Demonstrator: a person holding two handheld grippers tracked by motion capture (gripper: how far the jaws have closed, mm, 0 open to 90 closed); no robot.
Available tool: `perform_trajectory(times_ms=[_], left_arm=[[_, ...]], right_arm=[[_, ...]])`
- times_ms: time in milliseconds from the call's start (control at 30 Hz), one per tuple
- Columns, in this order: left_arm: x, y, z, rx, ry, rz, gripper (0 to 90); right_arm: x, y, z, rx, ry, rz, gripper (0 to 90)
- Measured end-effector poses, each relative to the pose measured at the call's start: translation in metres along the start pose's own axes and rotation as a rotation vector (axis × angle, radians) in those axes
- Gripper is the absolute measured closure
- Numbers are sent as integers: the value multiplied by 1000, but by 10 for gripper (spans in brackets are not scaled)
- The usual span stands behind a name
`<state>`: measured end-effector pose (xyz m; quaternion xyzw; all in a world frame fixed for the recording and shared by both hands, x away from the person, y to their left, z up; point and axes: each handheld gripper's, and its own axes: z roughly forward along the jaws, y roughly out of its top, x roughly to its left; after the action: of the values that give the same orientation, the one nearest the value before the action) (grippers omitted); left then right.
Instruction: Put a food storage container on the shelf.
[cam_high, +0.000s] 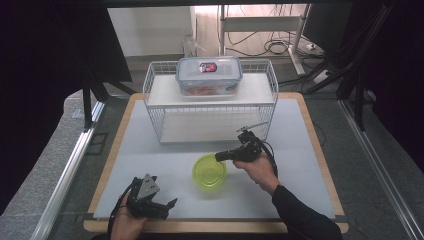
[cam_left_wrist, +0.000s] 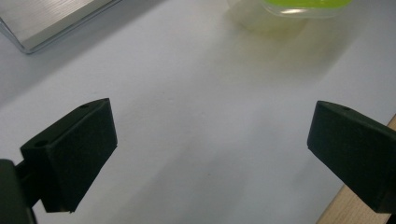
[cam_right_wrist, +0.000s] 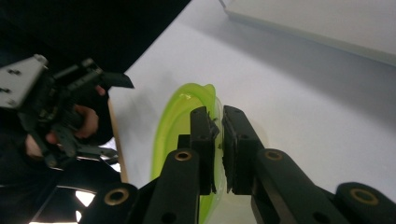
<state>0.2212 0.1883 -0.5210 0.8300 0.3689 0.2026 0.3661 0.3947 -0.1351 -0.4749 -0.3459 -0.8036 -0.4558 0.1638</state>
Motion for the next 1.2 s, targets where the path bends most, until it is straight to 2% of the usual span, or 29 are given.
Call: perform_trajectory(times_ms=[167, 533, 1200], left_arm=[[0, 0, 0, 1, -1, 0, 12], [1, 0, -2, -19, 4, -12, 10], [1, 1, -2, -20, 7, -4, 9]], right_arm=[[0, 1, -6, -19, -16, 1, 843], [4, 9, -23, -92, 56, 28, 843], [26, 35, -50, -175, 100, 4, 842]])
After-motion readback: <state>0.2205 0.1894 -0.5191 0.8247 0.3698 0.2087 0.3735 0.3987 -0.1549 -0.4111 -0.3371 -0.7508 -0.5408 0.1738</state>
